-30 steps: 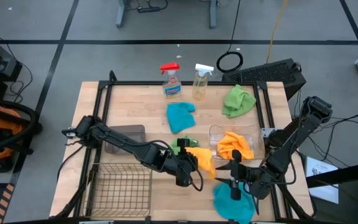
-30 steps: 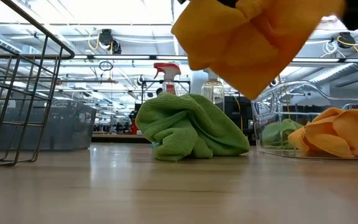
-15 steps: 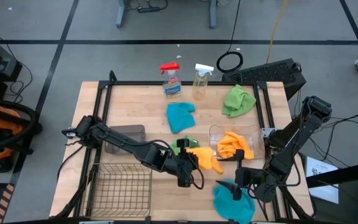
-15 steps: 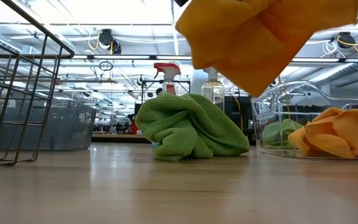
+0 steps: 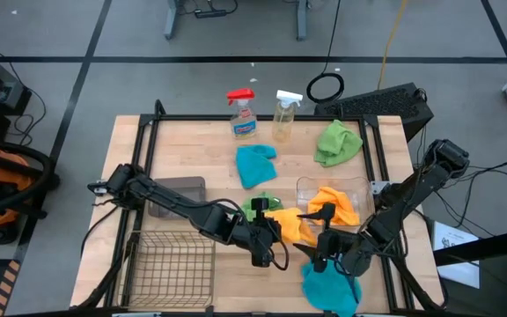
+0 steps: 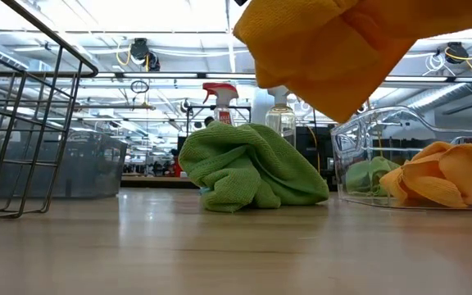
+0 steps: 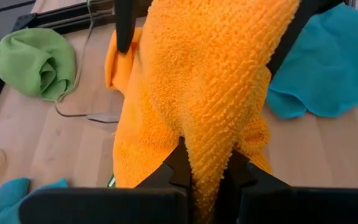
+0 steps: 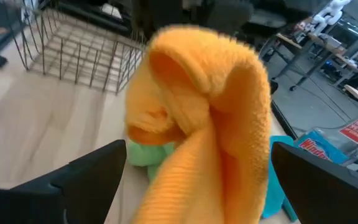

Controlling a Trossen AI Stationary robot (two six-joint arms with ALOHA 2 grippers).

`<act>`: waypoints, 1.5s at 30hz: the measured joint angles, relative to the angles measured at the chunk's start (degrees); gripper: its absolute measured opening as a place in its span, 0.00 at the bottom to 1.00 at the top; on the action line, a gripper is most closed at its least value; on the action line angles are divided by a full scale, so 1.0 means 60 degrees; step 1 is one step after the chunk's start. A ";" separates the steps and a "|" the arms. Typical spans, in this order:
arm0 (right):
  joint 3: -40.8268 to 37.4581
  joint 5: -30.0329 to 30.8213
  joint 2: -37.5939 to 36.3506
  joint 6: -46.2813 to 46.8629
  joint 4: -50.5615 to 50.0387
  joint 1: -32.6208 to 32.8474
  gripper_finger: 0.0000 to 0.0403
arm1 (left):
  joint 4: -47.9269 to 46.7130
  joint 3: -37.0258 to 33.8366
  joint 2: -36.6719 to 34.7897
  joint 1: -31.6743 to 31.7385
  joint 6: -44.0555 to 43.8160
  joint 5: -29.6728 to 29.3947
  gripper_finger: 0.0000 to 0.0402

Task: Sort microfiber towel by color & place in baskets
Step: Put the orange microfiber towel into the transparent bin

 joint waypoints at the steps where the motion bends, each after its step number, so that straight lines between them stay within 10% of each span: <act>1: 0.0000 -0.0159 0.0068 -0.0022 0.0009 -0.0080 0.97 | 0.0000 0.0000 0.0000 -0.0010 0.0000 0.0011 0.09; 16: 0.0000 -0.1283 0.0750 -0.1503 0.1584 -0.0779 0.91 | 0.0073 0.0000 0.0000 -0.0089 0.0180 0.0032 0.10; 32: 0.0000 -0.1226 0.0746 -0.1435 0.1570 -0.0913 0.08 | 0.0176 0.0000 0.0000 -0.0084 0.0181 -0.0560 0.10; 45: 0.0000 -0.0378 0.0330 -0.1492 0.0362 -0.0912 0.01 | -0.1365 0.0004 -0.0867 -0.0121 -0.1298 -0.2694 0.52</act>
